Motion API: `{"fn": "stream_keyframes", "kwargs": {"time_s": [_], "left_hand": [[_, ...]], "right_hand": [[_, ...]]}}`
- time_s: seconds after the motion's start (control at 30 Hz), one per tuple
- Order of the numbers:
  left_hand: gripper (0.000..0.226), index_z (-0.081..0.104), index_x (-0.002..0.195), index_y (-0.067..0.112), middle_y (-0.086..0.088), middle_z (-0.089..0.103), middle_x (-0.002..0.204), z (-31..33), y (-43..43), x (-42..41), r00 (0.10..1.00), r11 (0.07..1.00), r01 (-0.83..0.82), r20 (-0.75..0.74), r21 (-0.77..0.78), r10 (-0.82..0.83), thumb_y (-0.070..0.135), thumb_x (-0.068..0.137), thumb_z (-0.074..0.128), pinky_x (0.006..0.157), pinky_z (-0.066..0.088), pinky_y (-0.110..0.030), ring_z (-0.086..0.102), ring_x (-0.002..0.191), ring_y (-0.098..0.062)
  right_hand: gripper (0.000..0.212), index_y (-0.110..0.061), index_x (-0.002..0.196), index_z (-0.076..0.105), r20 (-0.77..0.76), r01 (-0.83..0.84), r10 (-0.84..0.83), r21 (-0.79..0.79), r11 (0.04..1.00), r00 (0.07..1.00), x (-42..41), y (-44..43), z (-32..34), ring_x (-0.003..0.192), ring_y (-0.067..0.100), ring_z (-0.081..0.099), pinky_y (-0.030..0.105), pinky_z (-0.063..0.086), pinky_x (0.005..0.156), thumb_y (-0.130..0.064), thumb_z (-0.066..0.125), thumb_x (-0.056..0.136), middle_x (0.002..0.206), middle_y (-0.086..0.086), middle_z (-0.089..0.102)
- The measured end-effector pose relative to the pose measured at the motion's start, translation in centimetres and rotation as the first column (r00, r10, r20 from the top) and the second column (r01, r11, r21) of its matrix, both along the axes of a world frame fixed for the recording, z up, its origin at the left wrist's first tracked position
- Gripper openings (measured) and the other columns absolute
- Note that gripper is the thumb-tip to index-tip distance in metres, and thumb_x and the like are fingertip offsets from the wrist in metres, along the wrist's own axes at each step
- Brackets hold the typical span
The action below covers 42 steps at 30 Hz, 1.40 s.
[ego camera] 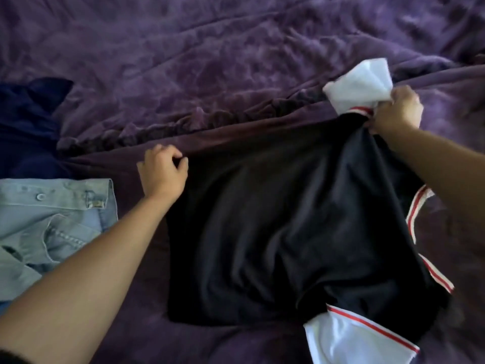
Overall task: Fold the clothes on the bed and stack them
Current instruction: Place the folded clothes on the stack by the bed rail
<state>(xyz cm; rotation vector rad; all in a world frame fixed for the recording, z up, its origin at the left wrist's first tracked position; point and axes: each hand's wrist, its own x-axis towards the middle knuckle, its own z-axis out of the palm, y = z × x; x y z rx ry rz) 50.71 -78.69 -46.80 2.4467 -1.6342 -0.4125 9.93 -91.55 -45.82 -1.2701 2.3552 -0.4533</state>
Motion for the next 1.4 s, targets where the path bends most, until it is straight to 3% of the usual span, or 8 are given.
{"fn": "stream_keyframes", "kwargs": {"time_s": [0.4, 0.5, 0.67, 0.9, 1.03, 1.23, 1.3, 1.4], "left_hand": [[0.066, 0.041, 0.135, 0.013, -0.02, 0.049, 0.131, -3.7, 18.2, -2.3, 0.901, 0.841, -0.356, -0.087, 0.408, 0.424, 0.041, 0.081, 0.069, 0.093, 0.04, -0.052, 0.047, 0.119, -0.04], [0.065, 0.046, 0.131, 0.012, -0.015, 0.055, 0.127, -3.7, 25.7, -3.9, 0.871, 0.742, -0.392, -0.039, 0.545, 0.489, 0.042, 0.079, 0.071, 0.092, 0.042, -0.053, 0.049, 0.118, -0.037], [0.025, 0.06, 0.095, -0.003, -0.024, 0.065, 0.097, -2.7, 28.9, -4.6, 0.906, 0.871, -0.298, -0.171, 0.39, 0.387, 0.017, 0.084, 0.07, 0.073, 0.044, -0.039, 0.06, 0.095, -0.041], [0.037, 0.059, 0.113, 0.01, -0.022, 0.058, 0.11, 0.9, 32.6, -0.9, 0.946, 0.863, -0.322, 0.096, 0.39, 0.309, 0.006, 0.077, 0.068, 0.075, 0.047, -0.047, 0.056, 0.101, -0.042], [0.022, 0.068, 0.092, 0.01, -0.016, 0.063, 0.093, 0.5, 32.6, -3.8, 1.0, 0.944, 0.027, -0.013, 0.33, -0.024, 0.002, 0.072, 0.069, 0.068, 0.049, -0.044, 0.059, 0.089, -0.039], [0.038, 0.058, 0.12, 0.023, 0.0, 0.055, 0.115, -3.4, 34.6, -10.7, 0.892, 0.773, 0.434, -0.097, 0.462, -0.442, 0.03, 0.084, 0.066, 0.086, 0.046, -0.037, 0.052, 0.109, -0.023], [0.048, 0.047, 0.131, 0.023, -0.002, 0.048, 0.125, -4.8, 35.4, -10.8, 0.904, 0.751, 0.39, -0.066, 0.532, -0.422, 0.035, 0.087, 0.062, 0.09, 0.045, -0.037, 0.047, 0.115, -0.023], [0.047, 0.048, 0.131, 0.021, -0.004, 0.046, 0.124, -6.0, 36.5, -10.1, 0.926, 0.779, 0.346, -0.055, 0.523, -0.374, 0.037, 0.088, 0.061, 0.089, 0.045, -0.039, 0.046, 0.116, -0.024]], "right_hand": [[0.054, -0.017, 0.131, 0.048, -0.059, -0.513, 0.514, 0.041, 0.858, 0.856, 1.2, 20.4, -3.2, 0.117, 0.035, 0.05, 0.047, 0.05, 0.089, -0.015, 0.066, 0.079, 0.133, 0.013, 0.047], [0.049, -0.021, 0.119, 0.058, -0.066, -0.707, 0.715, 0.116, 0.698, 0.696, 2.0, 30.0, -4.0, 0.108, 0.035, 0.057, 0.042, 0.053, 0.08, -0.031, 0.069, 0.072, 0.127, 0.009, 0.053], [0.078, -0.032, 0.112, 0.066, 0.035, -0.857, 0.947, 0.439, 0.272, 0.319, 1.6, 41.1, -5.0, 0.128, 0.032, 0.048, 0.05, 0.052, 0.082, -0.067, 0.076, 0.043, 0.143, 0.012, 0.047], [0.046, -0.026, 0.098, 0.075, -0.02, -0.72, 0.823, 0.473, 0.508, 0.567, -4.7, 43.7, -1.1, 0.123, 0.034, 0.055, 0.046, 0.053, 0.079, -0.041, 0.087, 0.056, 0.137, 0.014, 0.055], [0.029, -0.021, 0.098, 0.07, -0.1, -0.629, 0.684, 0.316, 0.71, 0.722, -7.4, 44.6, 0.6, 0.116, 0.037, 0.057, 0.044, 0.052, 0.075, -0.024, 0.078, 0.07, 0.133, 0.012, 0.056], [0.095, -0.027, 0.137, 0.047, -0.015, -0.679, 0.815, 0.544, 0.493, 0.579, -4.8, 50.6, -1.5, 0.131, 0.032, 0.045, 0.049, 0.047, 0.094, -0.078, 0.064, 0.059, 0.146, 0.007, 0.044], [0.065, -0.024, 0.115, 0.065, -0.049, -0.742, 0.869, 0.498, 0.449, 0.492, -4.2, 52.1, -2.6, 0.114, 0.033, 0.061, 0.045, 0.056, 0.075, -0.048, 0.084, 0.058, 0.127, 0.007, 0.063], [0.011, -0.019, 0.09, 0.072, -0.071, -0.704, 0.767, 0.352, 0.617, 0.638, -4.9, 52.0, -2.4, 0.089, 0.031, 0.068, 0.039, 0.054, 0.068, -0.016, 0.073, 0.079, 0.097, 0.004, 0.073]]}}
